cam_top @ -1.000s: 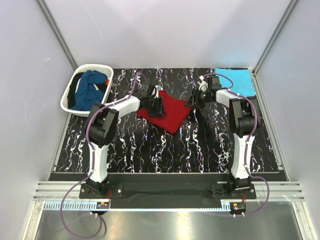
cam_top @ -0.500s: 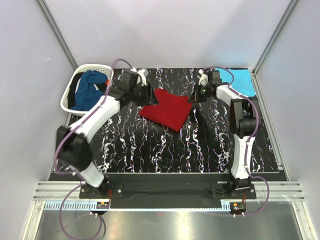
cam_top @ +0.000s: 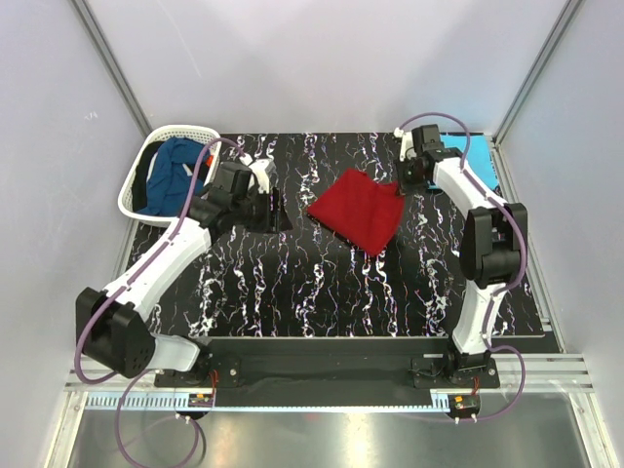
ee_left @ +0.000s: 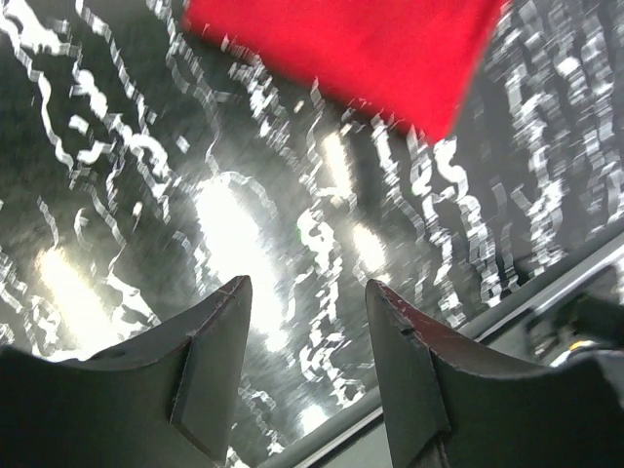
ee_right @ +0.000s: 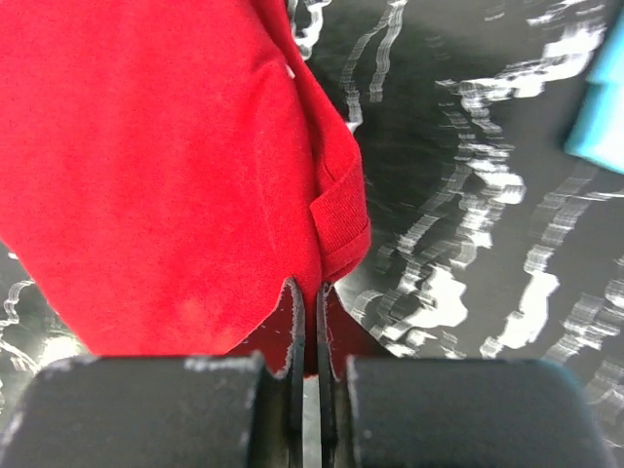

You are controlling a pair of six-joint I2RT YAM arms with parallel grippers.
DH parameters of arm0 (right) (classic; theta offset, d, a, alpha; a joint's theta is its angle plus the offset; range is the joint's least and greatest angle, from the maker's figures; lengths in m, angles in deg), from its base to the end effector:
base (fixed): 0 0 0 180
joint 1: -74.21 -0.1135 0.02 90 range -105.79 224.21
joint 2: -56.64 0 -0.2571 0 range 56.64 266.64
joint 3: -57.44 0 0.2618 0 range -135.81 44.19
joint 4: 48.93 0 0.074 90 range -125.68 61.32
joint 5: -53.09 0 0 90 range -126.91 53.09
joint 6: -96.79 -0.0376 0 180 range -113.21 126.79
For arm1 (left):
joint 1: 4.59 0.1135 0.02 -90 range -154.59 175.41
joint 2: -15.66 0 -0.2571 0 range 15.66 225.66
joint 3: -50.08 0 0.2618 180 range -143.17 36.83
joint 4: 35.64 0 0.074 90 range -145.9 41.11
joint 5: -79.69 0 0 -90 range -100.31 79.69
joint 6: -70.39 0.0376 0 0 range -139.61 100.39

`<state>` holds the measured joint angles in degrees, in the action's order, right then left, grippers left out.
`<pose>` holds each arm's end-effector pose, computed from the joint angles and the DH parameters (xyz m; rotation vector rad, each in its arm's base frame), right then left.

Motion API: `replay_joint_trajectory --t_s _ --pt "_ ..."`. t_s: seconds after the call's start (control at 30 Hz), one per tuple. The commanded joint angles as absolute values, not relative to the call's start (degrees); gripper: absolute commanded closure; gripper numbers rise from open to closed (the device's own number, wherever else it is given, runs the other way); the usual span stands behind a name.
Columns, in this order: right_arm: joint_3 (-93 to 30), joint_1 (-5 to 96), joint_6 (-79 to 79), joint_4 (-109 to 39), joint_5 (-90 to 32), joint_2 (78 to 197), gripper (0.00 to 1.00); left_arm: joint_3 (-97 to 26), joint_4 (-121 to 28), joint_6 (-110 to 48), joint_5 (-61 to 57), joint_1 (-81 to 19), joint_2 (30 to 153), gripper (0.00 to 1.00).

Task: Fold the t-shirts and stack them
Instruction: Neatly place the folded tshirt to the corner

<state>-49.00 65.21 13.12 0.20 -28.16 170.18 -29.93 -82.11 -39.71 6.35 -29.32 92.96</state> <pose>0.4379 0.0751 0.2244 -0.3985 2.5175 0.2129 0.2720 -0.1372 0.3006 0.2474 2.3975 -0.7172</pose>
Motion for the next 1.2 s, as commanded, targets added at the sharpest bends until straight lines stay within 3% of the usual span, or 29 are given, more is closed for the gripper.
replay_joint_trajectory --t_s 0.0,0.4,0.73,1.17 --pt "-51.2 65.1 20.1 1.1 -36.0 163.3 1.00 -29.4 -80.7 -35.8 5.1 -29.3 93.4 0.45" --pt "-55.6 65.7 35.4 -0.8 -52.2 164.1 1.00 -28.4 -79.6 -36.1 10.1 -29.2 92.5 0.44" --pt "-49.7 68.1 44.2 -18.4 -51.9 159.4 1.00 -27.2 -77.6 -37.5 15.5 -29.3 92.6 0.42" --pt "-52.5 72.4 50.5 -20.7 -50.7 160.0 1.00 -26.1 -76.2 -38.7 18.3 -29.3 92.7 0.42"
